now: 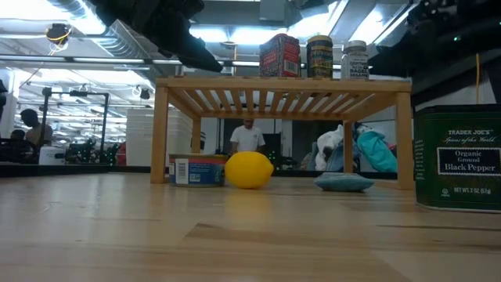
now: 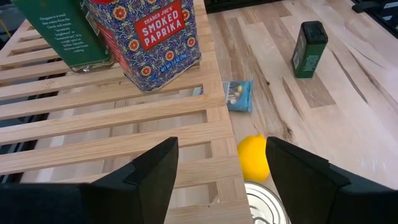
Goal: Shelf spices
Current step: Remove the white seasoning bottle from the shelf
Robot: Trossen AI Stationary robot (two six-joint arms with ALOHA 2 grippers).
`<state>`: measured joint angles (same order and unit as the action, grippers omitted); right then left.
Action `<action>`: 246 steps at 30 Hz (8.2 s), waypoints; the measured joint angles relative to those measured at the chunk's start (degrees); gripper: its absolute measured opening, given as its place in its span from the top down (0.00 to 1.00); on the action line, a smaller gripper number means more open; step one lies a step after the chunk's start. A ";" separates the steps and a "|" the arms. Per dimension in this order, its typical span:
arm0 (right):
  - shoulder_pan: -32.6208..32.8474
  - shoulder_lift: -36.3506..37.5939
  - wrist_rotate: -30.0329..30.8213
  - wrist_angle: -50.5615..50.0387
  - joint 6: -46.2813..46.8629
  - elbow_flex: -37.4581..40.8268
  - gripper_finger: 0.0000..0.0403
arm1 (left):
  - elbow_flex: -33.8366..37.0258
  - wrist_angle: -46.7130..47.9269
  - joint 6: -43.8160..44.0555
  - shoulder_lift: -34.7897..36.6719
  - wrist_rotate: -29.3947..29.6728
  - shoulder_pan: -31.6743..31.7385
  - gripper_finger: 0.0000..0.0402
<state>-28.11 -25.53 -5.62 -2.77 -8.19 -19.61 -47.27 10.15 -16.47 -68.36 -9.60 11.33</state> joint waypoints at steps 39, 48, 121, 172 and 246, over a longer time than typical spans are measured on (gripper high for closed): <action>-10.17 -13.90 -17.08 12.81 1.93 0.93 0.50 | 0.00 0.00 -0.01 -0.02 0.00 0.00 0.41; -10.15 -8.02 -17.30 8.27 2.70 0.97 0.50 | 0.00 0.00 0.00 -0.02 0.02 0.01 0.41; 57.35 -70.22 41.76 59.32 23.28 -4.49 0.50 | -0.02 0.00 -0.01 -0.02 0.01 0.00 0.41; 57.35 -69.45 41.41 62.26 18.19 -2.15 0.49 | -0.02 0.02 0.00 -0.02 0.00 0.02 0.41; 44.28 -72.76 19.42 65.64 22.08 3.92 0.49 | -0.02 -0.01 -0.02 -0.02 0.00 0.00 0.41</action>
<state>16.16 -98.28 13.80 62.87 13.89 -15.68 -47.29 10.14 -16.49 -68.38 -9.60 11.33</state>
